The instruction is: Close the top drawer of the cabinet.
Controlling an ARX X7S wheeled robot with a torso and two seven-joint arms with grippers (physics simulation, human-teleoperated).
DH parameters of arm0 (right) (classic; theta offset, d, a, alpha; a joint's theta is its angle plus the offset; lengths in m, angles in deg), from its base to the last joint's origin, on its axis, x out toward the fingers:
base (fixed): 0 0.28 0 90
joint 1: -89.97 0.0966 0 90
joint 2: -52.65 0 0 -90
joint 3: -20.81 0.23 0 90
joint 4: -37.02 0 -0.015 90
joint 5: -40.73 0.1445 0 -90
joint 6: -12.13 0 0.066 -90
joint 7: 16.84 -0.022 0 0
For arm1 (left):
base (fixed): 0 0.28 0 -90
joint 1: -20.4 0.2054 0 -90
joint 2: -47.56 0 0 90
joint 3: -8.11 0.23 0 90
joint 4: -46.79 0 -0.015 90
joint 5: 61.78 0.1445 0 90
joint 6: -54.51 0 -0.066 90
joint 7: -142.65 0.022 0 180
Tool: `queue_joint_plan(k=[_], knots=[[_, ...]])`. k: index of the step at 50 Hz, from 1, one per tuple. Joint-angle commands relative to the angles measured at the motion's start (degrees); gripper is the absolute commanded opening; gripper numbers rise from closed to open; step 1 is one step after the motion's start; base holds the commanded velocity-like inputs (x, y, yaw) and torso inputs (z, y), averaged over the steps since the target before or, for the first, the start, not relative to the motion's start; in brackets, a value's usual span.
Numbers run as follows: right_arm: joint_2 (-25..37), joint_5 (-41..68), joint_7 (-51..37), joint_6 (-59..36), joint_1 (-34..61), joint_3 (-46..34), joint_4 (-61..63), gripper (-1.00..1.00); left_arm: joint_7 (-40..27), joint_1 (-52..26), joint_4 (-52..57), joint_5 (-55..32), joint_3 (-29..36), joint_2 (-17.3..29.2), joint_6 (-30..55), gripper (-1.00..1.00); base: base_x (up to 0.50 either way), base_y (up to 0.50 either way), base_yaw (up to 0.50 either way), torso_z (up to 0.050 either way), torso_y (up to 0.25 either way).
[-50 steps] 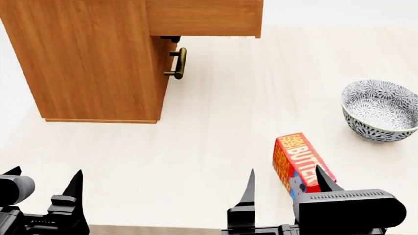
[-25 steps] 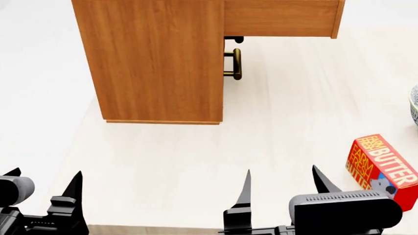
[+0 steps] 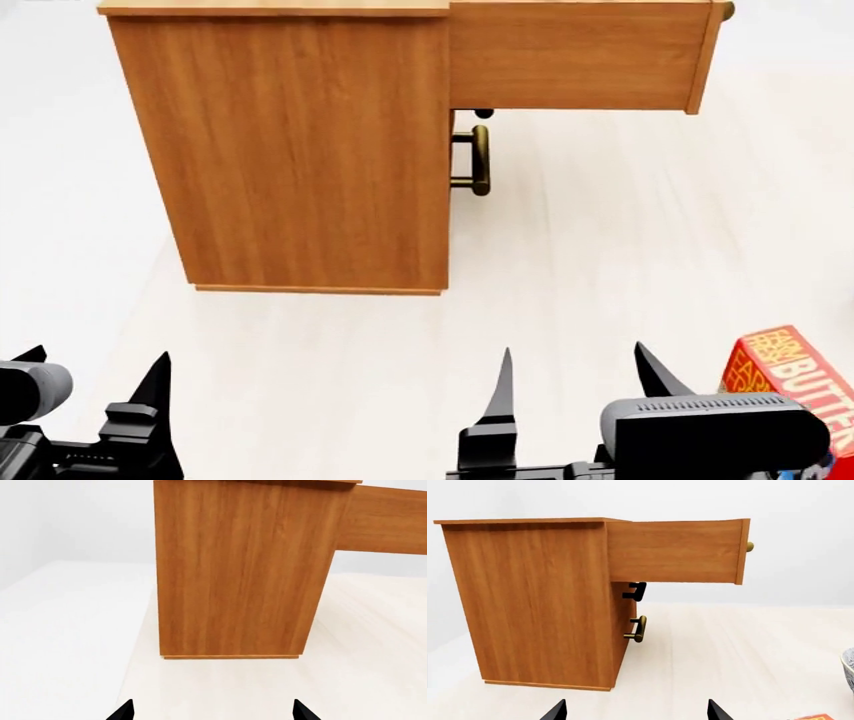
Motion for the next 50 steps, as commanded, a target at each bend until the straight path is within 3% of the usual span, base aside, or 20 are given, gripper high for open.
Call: queue_joint_plan(k=[1, 25, 35, 50], knots=[[-0.31, 2.01, 0.26, -0.03, -0.04, 1.13, -0.15, 1.00, -0.28, 0.04, -0.23, -0.33, 0.17, 0.20, -0.34, 1.00, 0.50, -0.04, 0.00, 0.000, 0.000], [0.59, 1.19, -1.43, 0.83, -0.25, -0.11, -0.26, 1.00, -0.88, 0.22, -0.07, -1.04, 0.39, 0.64, -0.78, 1.00, 0.50, 0.00, 0.00, 0.000, 0.001], [2.04, -1.92, -4.40, 0.15, 2.73, 0.22, -3.43, 1.00, -1.05, 0.26, -0.38, -1.35, 0.40, 0.83, -1.11, 1.00, 0.03, 0.00, 0.00, 0.000, 0.000], [7.17, -5.36, -9.71, -0.84, 7.05, 11.68, -13.73, 1.00, -1.46, -0.25, -0.58, -2.22, 0.25, 1.06, -0.62, 1.00, 0.00, 0.00, 0.00, 0.000, 0.000]])
